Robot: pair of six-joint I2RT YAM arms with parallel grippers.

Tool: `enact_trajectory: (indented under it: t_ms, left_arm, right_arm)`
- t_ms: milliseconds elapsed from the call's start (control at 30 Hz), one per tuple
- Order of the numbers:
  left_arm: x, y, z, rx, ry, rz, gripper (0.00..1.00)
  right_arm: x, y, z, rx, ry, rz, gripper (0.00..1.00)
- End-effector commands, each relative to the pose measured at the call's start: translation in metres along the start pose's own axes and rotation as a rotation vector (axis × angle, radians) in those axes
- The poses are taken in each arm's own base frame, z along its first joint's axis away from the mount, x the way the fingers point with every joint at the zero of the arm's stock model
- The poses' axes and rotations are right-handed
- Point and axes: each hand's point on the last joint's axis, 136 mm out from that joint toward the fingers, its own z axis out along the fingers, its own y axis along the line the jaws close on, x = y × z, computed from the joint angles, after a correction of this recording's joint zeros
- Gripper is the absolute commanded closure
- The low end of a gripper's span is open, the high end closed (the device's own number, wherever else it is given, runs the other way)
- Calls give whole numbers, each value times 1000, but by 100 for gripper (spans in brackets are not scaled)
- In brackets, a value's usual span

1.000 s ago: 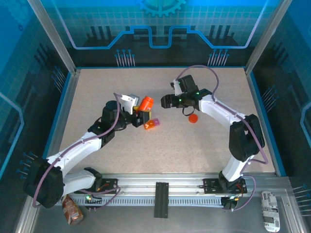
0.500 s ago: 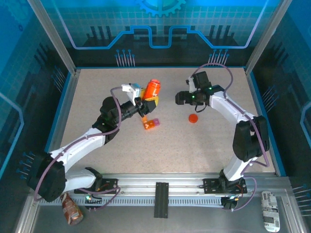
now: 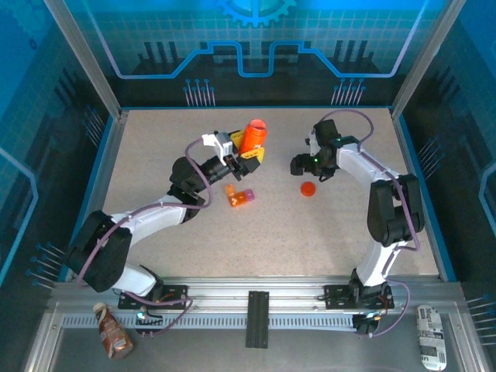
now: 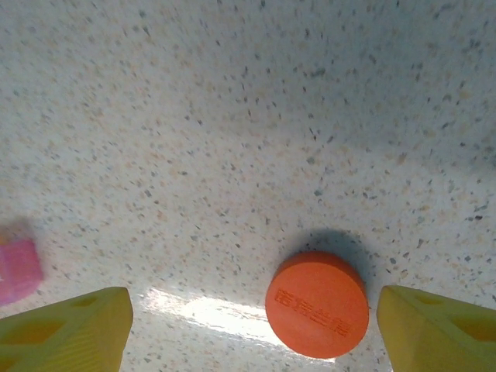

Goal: Sort the pills into containers

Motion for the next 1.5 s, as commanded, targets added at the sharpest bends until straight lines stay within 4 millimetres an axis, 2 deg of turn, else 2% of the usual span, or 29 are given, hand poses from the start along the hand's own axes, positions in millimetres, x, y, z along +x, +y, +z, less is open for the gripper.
enact_trajectory:
  t_ms: [0, 233, 500, 1033, 1133, 1267, 1367, 1467]
  left_arm:
    - [-23, -14, -3, 50, -107, 59, 100]
    - [-13, -14, -7, 44, -73, 42, 100]
    - [-3, -13, -11, 38, -49, 23, 100]
    - [5, -12, -14, 29, -29, -4, 100]
    - [7, -12, -15, 26, -26, -6, 100]
    - [10, -11, -16, 22, -18, -8, 100]
    - [15, -11, -18, 17, -8, -8, 100]
    - [22, -9, -21, 6, 3, -8, 100]
  right_arm:
    - [27, -13, 16, 56, 109, -9, 17]
    - [43, -24, 32, 110, 174, -12, 18]
    - [52, -19, 45, 136, 207, -49, 21]
    - [53, -25, 54, 184, 221, -65, 30]
    - [54, -26, 56, 186, 226, -63, 34]
    - [53, -24, 53, 182, 215, -64, 43]
    - [46, -18, 43, 164, 184, -66, 52]
    - [37, -8, 27, 136, 143, -70, 54]
